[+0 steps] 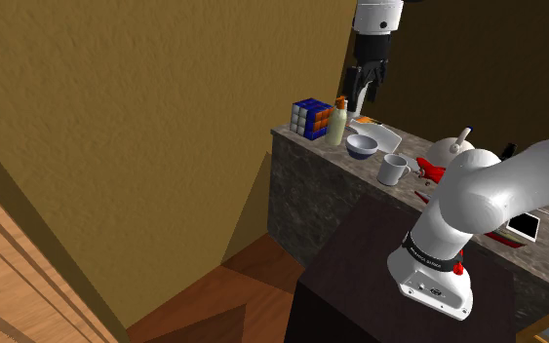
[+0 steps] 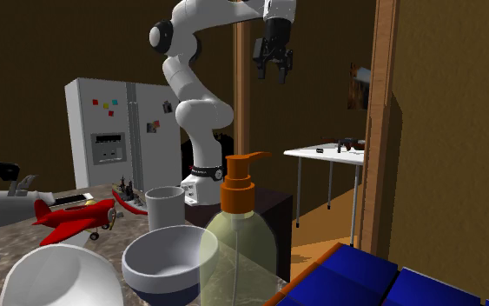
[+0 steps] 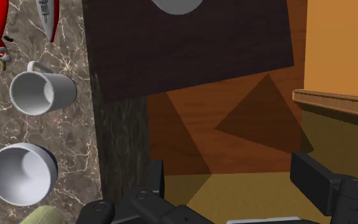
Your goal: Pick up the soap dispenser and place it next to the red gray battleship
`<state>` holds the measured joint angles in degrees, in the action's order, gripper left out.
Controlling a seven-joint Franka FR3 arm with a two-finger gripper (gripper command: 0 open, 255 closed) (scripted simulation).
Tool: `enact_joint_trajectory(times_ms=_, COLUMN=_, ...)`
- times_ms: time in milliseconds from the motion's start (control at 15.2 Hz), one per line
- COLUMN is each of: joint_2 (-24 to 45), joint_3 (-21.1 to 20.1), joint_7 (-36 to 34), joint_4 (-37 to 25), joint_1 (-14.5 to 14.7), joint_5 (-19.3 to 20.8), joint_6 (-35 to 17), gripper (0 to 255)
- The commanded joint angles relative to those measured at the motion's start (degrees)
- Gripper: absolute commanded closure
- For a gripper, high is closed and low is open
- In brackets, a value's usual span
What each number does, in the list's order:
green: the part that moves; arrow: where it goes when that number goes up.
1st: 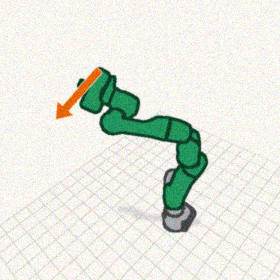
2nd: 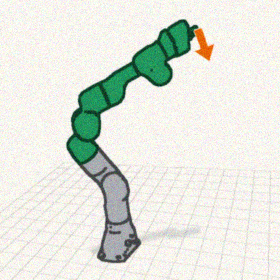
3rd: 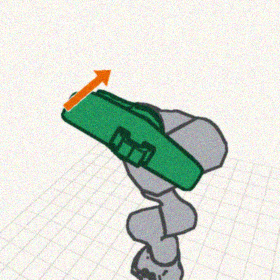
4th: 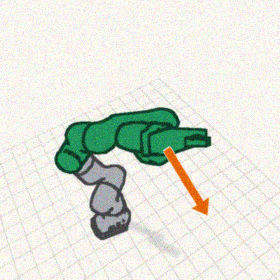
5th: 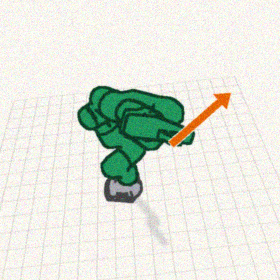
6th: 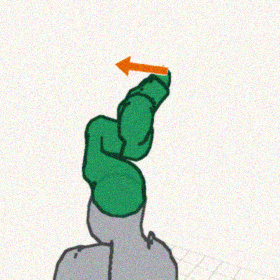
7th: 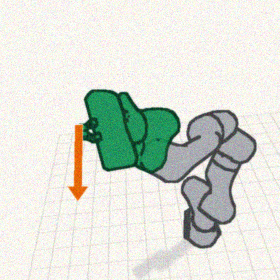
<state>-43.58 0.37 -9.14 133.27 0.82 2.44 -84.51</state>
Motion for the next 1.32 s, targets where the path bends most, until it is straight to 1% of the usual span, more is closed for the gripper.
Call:
enact_joint_trajectory(times_ms=0, joint_2=0.0, joint_3=0.0, joint_7=0.0, joint_4=0.0, joint_1=0.0, joint_5=0.0, joint_6=0.0, gripper=0)
enact_joint_trajectory(times_ms=330, joint_2=4.8, joint_3=5.1, joint_7=5.4, joint_4=-0.3, joint_1=-1.9, joint_5=4.1, joint_6=-5.5, gripper=0)
enact_joint_trajectory(times_ms=660, joint_2=11.1, joint_3=10.1, joint_7=10.6, joint_4=-2.3, joint_1=-3.5, joint_5=7.1, joint_6=-11.0, gripper=0)
enact_joint_trajectory(times_ms=990, joint_2=18.6, joint_3=14.9, joint_7=15.8, joint_4=-6.0, joint_1=-4.8, joint_5=8.6, joint_6=-16.1, gripper=0)
enact_joint_trajectory(times_ms=1254, joint_2=25.4, joint_3=18.6, joint_7=20.2, joint_4=-10.2, joint_1=-5.5, joint_5=8.5, joint_6=-19.8, gripper=0)
